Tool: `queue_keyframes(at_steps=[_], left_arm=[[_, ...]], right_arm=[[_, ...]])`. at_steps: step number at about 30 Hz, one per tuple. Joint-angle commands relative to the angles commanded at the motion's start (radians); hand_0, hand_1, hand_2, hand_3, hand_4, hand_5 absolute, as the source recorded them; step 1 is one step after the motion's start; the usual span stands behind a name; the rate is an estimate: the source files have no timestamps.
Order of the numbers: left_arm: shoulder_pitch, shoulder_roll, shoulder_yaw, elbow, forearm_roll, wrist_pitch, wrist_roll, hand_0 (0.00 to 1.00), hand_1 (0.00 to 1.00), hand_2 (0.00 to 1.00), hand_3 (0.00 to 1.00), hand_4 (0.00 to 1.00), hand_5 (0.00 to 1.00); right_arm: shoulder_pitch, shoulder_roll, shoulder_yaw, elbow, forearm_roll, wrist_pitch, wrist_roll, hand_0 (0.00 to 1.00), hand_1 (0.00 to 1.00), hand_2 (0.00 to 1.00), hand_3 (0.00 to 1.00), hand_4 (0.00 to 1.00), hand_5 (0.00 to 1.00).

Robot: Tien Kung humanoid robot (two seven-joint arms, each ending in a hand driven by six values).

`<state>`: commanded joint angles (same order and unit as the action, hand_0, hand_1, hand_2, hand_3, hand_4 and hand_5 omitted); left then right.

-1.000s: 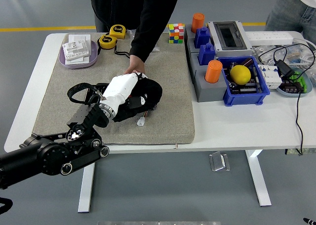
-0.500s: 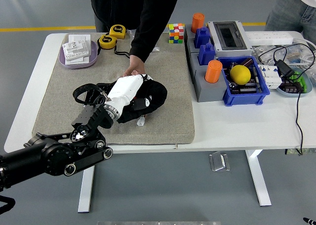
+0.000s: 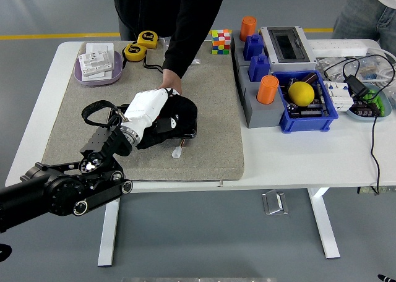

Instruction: Pick the rag up,wipe the panel,place it on the desk

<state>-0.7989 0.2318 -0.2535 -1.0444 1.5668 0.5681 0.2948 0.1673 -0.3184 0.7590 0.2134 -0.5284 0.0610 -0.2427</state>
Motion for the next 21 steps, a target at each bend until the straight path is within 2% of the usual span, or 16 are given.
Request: queue_keyframes(at_steps=[13,21], left_arm=[[0.006,0.014,-0.007,0.001,0.005,0.0,0.003,0.193,0.124,0.505,0.491,0.274,0.002],[0.016,0.034,-0.033,0.009,0.013,-0.001,0.003,0.192,0.124,0.503,0.49,0.272,0.002]], right_arm=[[-0.002,0.009,0.0,0.0,0.001,-0.004,0.001,0.757,0.57,0.701,0.599,0.998,0.548],[-0.009,0.011,0.01,-0.001,-0.002,-0.003,0.001,0.758,0.57,0.701,0.599,0.998,0.547]])
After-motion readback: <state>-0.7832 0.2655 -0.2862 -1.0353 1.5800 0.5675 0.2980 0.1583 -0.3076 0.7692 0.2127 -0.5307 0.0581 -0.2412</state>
